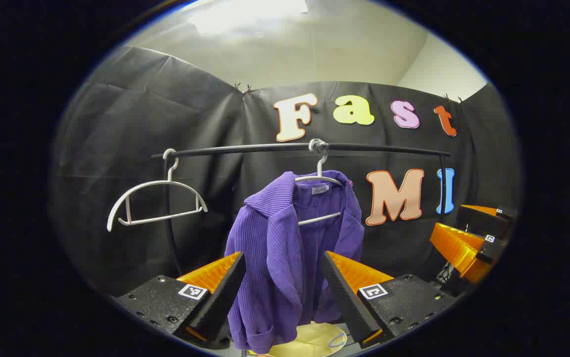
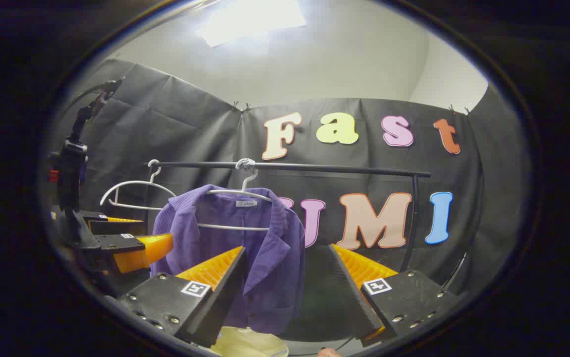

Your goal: Grasp the clothes on the hanger with both hands and then place them into the laundry hamper below.

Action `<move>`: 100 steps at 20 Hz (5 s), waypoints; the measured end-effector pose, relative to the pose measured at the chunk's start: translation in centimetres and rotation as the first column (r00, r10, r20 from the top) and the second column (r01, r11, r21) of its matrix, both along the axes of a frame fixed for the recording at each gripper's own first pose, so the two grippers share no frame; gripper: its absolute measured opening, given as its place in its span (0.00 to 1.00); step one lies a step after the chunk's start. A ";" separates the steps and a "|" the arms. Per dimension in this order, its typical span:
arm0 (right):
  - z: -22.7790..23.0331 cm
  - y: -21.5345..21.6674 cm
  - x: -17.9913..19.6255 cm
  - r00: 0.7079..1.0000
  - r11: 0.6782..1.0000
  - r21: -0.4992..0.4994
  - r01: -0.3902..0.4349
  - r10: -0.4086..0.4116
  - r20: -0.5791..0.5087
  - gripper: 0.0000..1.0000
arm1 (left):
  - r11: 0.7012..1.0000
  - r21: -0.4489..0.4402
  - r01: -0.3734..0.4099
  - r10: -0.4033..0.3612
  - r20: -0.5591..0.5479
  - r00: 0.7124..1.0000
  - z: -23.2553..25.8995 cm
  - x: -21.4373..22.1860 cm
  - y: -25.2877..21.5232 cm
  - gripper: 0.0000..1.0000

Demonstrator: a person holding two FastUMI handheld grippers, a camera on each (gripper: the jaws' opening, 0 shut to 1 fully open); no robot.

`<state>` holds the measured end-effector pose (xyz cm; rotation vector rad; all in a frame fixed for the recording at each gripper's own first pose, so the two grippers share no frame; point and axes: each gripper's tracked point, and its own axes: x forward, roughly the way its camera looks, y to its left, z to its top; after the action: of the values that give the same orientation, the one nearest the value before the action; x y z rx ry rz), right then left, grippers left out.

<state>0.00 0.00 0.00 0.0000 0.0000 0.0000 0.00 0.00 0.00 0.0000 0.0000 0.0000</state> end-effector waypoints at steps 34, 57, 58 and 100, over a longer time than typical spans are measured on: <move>-0.6 -3.4 -0.1 0.999 0.999 0.004 0.049 -0.049 -0.004 0.96 | 0.997 0.044 -0.066 0.071 -0.100 0.992 -6.5 8.2 0.3 0.67; -6.4 2.2 8.3 0.988 0.993 0.016 -0.118 0.119 -0.095 0.97 | 0.989 0.002 -0.146 0.146 0.018 0.989 3.4 4.4 5.2 0.05; -6.7 2.6 8.8 0.987 0.992 0.020 -0.125 0.127 -0.096 0.95 | 0.987 0.001 -0.163 0.163 0.022 0.986 3.9 4.0 5.9 0.05; -11.1 -1.4 23.4 0.975 0.977 -0.174 0.120 -0.149 -0.167 0.06 | 0.926 0.077 -0.369 0.359 0.118 0.926 9.3 4.9 15.6 0.05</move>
<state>23.44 -1.38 -11.07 -0.1640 0.1808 -0.1361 4.93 15.60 9.35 0.0988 -0.1020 0.3737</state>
